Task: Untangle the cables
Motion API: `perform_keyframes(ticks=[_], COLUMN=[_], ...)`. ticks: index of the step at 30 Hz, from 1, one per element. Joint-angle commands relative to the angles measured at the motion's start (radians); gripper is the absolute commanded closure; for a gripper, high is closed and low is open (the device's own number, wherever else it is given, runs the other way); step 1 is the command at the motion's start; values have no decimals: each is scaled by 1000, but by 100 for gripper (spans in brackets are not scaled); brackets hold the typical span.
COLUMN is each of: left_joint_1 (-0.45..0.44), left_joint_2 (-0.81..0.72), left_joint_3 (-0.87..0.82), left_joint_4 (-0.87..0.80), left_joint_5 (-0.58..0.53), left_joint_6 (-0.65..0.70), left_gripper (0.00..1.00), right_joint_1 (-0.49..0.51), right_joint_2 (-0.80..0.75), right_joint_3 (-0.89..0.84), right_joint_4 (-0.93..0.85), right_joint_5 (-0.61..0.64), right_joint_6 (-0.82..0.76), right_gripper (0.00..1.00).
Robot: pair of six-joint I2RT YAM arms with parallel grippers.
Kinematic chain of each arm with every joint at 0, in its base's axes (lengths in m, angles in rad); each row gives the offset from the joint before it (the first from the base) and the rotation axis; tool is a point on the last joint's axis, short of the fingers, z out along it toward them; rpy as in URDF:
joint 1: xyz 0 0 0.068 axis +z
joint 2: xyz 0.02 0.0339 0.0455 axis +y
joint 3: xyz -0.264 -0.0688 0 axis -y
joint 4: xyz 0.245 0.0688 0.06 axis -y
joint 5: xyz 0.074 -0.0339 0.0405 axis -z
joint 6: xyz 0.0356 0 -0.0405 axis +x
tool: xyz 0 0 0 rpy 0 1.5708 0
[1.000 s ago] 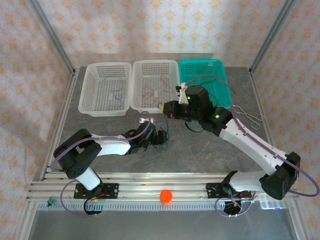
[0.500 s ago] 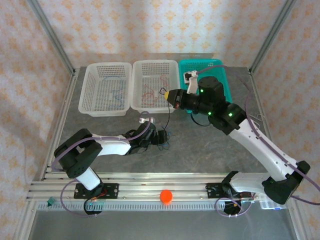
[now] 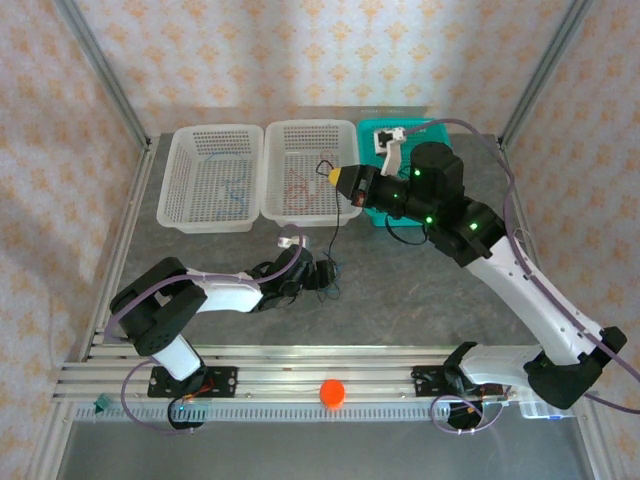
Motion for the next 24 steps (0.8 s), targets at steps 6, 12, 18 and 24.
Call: perform_keyframes(ticks=[6,12,18,24], left_joint_1=[-3,-35,-60,-60], left_joint_2=[87,110,136,113], left_joint_3=[-36,-36,-27,-15], left_joint_4=[-6,-25,-35,-62], left_joint_5=[-2,-40,-56,-76], left_joint_6=[-27,-28,-37,-28], left_gripper=[18,18,18,18], right_joint_1=[-5,-8,-13,-13], right_joint_2=[-22,-21,1,20], right_joint_3=[97,207,332,393], right_joint_4=[1,-59,-132,-232], right_joint_5=[24,98,141,305], right_joint_6=[3,-40,-95,-141], right_gripper=[100,100,100,100])
